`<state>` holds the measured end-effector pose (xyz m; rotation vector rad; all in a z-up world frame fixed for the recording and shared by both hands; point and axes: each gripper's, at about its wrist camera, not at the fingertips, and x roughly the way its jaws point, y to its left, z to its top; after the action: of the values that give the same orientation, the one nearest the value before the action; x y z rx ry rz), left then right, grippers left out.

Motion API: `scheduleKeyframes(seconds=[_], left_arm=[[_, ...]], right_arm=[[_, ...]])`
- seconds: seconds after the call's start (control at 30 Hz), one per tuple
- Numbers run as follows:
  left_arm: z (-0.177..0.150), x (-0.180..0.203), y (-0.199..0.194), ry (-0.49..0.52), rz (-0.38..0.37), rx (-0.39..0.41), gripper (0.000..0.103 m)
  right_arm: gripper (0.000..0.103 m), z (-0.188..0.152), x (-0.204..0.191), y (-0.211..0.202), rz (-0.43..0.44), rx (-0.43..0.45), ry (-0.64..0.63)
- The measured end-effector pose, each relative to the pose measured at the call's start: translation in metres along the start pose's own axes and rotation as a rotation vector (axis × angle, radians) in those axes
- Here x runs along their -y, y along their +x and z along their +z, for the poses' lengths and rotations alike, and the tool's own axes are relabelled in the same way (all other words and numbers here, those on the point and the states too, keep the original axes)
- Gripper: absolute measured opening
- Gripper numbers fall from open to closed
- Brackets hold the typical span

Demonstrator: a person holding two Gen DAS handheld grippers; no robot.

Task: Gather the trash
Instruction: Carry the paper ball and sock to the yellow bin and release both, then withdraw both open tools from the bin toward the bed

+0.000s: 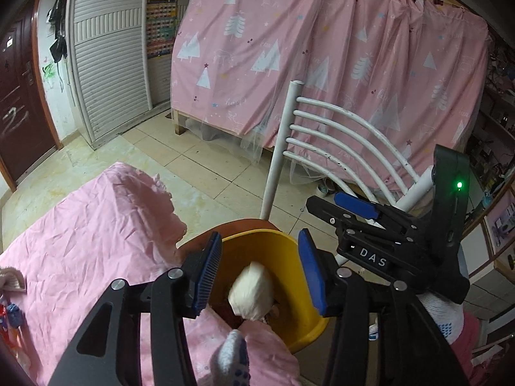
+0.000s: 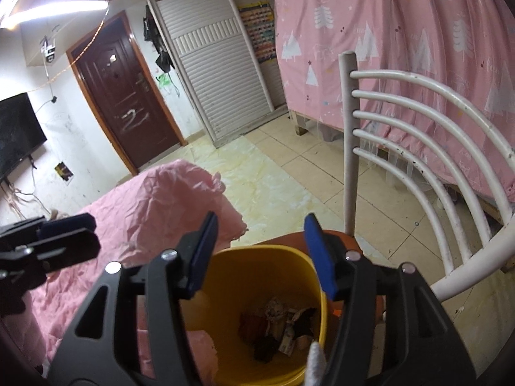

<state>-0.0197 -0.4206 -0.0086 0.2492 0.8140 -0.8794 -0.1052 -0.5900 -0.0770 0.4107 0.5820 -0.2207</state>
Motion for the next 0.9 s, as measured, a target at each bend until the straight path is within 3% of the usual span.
scheduleKeyframes(seconds=[0.5,0.9], left_arm=[[-0.006,-0.025,-0.024,-0.05,0.015,0.03,0.041],[-0.027,-0.082,-0.075,-0.135,0.064,0.095,0.041]], right_arm=[[0.053,0.002,-0.029,0.002,0.026,-0.014,-0.051],[0.059,0.004,-0.1,0.007,0.084,-0.034,-0.16]])
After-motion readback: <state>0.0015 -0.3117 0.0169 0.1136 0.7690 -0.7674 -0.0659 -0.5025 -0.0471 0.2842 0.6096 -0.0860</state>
